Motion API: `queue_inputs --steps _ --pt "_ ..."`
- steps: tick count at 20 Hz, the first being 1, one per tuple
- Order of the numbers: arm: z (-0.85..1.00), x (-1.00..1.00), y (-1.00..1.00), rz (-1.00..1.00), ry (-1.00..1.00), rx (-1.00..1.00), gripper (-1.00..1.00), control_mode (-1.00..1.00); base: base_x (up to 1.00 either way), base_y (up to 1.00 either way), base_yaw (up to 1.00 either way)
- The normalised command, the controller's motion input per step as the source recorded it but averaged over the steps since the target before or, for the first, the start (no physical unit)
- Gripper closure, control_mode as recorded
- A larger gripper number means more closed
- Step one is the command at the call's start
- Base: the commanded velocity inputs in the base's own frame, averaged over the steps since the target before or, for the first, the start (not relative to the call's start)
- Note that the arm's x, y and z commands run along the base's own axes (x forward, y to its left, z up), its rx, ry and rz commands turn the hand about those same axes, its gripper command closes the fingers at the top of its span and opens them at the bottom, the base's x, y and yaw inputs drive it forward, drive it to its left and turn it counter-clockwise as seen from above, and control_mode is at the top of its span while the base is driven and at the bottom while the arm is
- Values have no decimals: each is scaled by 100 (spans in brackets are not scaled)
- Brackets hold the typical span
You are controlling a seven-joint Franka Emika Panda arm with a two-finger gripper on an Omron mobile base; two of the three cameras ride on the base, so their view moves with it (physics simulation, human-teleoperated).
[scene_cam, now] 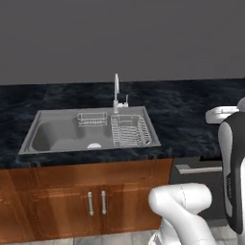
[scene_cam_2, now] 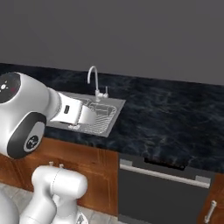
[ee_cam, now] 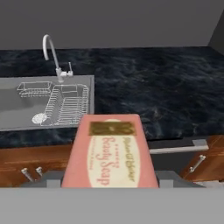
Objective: Locate and retrieve the bar soap and sponge from the cabinet. Place them next to the sink.
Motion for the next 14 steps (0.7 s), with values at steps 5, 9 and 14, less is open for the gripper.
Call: queue_inputs --steps 5,9,14 --pt "0 0 0 0 0 0 100 100 64 28 -14" --pt "0 0 0 0 0 0 100 100 65 -4 0" --pt "0 0 0 0 0 0 100 100 59 -19 4"
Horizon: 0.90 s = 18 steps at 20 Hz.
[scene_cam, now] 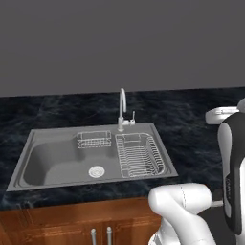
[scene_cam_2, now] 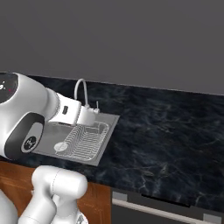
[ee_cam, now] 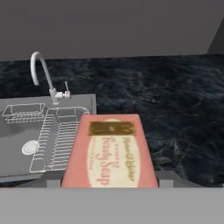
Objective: Locate and retrieve the bar soap and sponge from the cabinet. Place them next to the sink.
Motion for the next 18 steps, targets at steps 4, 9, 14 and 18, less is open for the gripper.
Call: queue_inputs --steps 4,9,14,18 --pt "0 0 0 0 0 0 100 100 64 -16 6" --pt "0 0 0 0 0 0 100 100 38 -15 3" --pt "0 0 0 0 0 0 100 100 0 0 0" --pt "0 0 0 0 0 0 100 100 2 0 0"
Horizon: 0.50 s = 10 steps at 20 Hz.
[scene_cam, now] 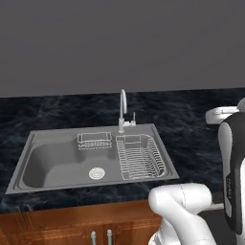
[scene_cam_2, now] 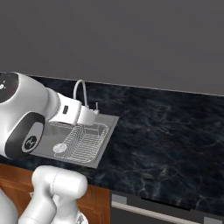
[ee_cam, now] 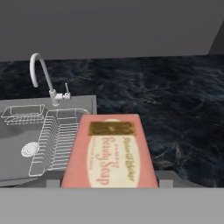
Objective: Locate and retrieve the bar soap and sponge from the cabinet. Place them next to the sink.
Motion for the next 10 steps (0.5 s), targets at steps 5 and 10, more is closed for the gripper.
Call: queue_inputs --steps 5,10 --pt "-9 51 0 3 3 0 100 -100 0 0 0" --pt "-26 73 -3 6 15 0 100 -100 0 0 0"
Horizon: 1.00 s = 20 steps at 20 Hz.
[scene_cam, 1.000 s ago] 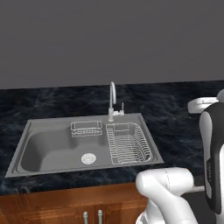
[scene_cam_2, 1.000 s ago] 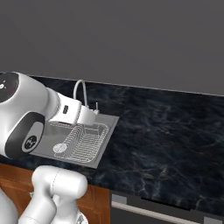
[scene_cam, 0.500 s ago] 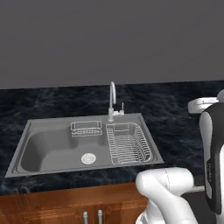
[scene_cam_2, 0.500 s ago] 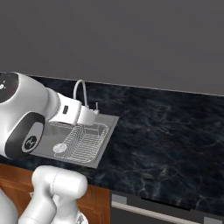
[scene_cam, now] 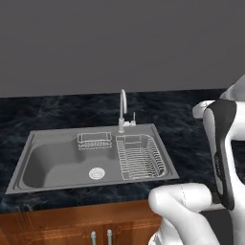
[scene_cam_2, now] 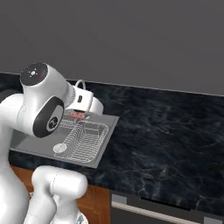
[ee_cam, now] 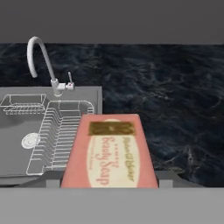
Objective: Locate and retrieve the bar soap and sponge from the cabinet. Place them next to the sink.
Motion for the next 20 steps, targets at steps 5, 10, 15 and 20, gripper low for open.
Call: queue_inputs --steps 5,10,15,20 --pt "-31 87 -21 5 13 -1 100 -100 0 0 0" --pt "-44 92 -22 0 10 -1 100 -100 0 0 0" --pt "-69 76 -14 0 0 0 100 -100 0 0 0" --pt "-88 64 -4 0 1 0 100 -100 0 0 0"
